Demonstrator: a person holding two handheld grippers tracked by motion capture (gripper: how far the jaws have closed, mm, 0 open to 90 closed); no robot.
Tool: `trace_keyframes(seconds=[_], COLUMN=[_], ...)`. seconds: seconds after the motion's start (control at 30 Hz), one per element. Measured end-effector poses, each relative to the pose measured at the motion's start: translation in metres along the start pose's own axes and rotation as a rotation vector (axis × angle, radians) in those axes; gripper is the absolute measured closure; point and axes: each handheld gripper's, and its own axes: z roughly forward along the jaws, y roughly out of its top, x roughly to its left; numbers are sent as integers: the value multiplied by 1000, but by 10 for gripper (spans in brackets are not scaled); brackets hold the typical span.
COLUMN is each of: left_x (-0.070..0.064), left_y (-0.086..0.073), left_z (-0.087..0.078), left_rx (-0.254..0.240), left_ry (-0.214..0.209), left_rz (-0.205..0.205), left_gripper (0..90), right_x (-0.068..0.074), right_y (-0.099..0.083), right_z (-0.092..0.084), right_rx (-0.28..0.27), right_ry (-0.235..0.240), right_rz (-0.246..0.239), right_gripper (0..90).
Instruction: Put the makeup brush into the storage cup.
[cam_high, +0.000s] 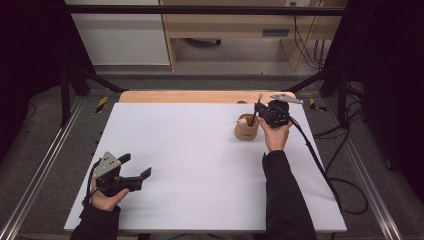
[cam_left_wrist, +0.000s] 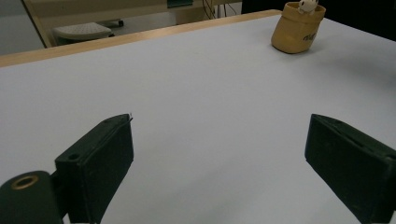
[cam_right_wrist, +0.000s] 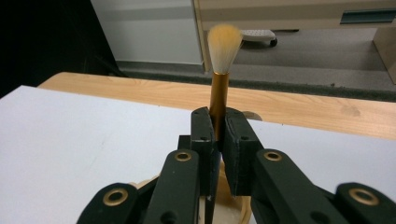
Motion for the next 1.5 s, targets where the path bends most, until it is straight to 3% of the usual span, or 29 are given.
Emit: trace_keyframes(seconds=[0.37,0.63,0.83,0.97,1.13,1.5], left_x=[-1,-1,-1,-2,-2,-3], left_y=[-1,-1,-1,-1,0,0], left_z=[1,1,1,1,1,1], left_rx=[0,4,4,-2,-4,-4], left_ry=[-1,-2,-2,-2,1,2], left_rz=[-1,3,3,-3,-3,-6], left_gripper=[75,75,75,75,75,75], right_x=[2,-5,-7,-8,-5,7], right_y=[-7,-11,-11,-9,-7,-21], right_z=[7,8,4,-5,-25,-65], right_rx=[52,74,67,62,30,-18], right_ry=[-14,-20,-14,-13,35,139], right_rz=[-6,12,23,26,3,-53], right_gripper=[834,832,802,771,699,430])
